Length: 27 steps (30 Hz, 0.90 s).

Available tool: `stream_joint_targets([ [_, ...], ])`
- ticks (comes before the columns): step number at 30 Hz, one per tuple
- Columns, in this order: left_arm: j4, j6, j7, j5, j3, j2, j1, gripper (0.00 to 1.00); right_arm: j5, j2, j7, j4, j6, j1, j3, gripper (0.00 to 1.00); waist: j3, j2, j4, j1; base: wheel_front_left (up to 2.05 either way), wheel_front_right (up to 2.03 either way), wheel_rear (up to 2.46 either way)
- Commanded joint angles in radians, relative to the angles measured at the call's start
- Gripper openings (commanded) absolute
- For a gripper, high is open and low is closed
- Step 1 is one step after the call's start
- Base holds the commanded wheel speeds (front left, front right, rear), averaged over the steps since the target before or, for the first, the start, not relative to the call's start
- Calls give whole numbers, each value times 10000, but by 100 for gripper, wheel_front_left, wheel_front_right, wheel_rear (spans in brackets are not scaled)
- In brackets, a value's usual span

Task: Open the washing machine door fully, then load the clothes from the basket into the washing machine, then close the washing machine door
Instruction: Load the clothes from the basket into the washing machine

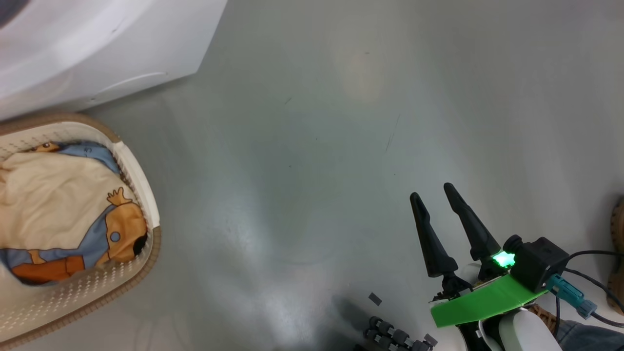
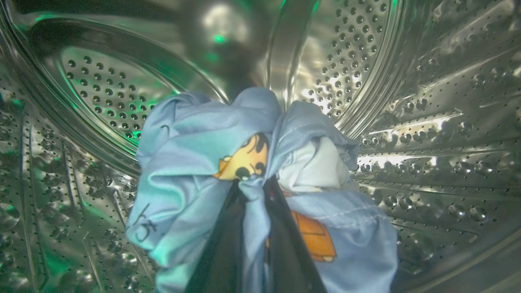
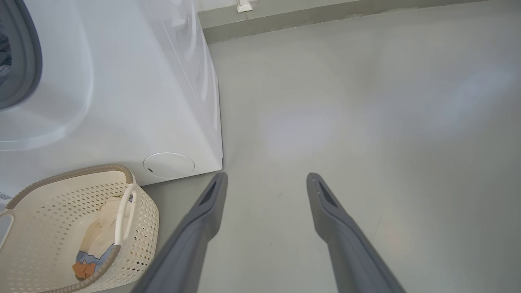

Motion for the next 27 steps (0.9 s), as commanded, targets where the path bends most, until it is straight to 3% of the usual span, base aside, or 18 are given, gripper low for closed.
stream_joint_targets([
  [1,-414,164,-227,92,69,278,-215,0,94,-136,-48,-213,16,51,265,100,149,0,42,-1,0,0,0],
  [9,-1213,662,-472,88,156,131,-123,0,182,-135,-48,-178,16,-47,277,100,255,0,85,-1,0,0,0],
  [12,-1382,710,-479,71,136,58,-21,17,168,-135,-48,-137,16,-76,257,100,244,0,160,-1,0,0,0],
  [13,-1335,687,-480,63,104,33,10,28,162,-135,-48,-122,16,-89,254,100,231,0,185,-1,0,0,0],
  [14,-1335,687,-480,63,104,33,10,28,162,-135,-48,-122,16,-89,254,100,231,0,185,-1,0,0,0],
  [15,-1269,705,-480,62,83,13,46,41,157,-135,-48,-110,16,-106,262,100,209,0,210,-1,0,0,0],
  [17,-1052,776,-466,13,84,-58,106,100,129,-135,-48,-89,16,-123,268,100,140,0,279,-1,0,0,0],
  [27,227,915,101,-103,-91,-310,141,100,-57,-135,-48,58,16,-168,213,100,-464,0,681,-1,0,0,0],
])
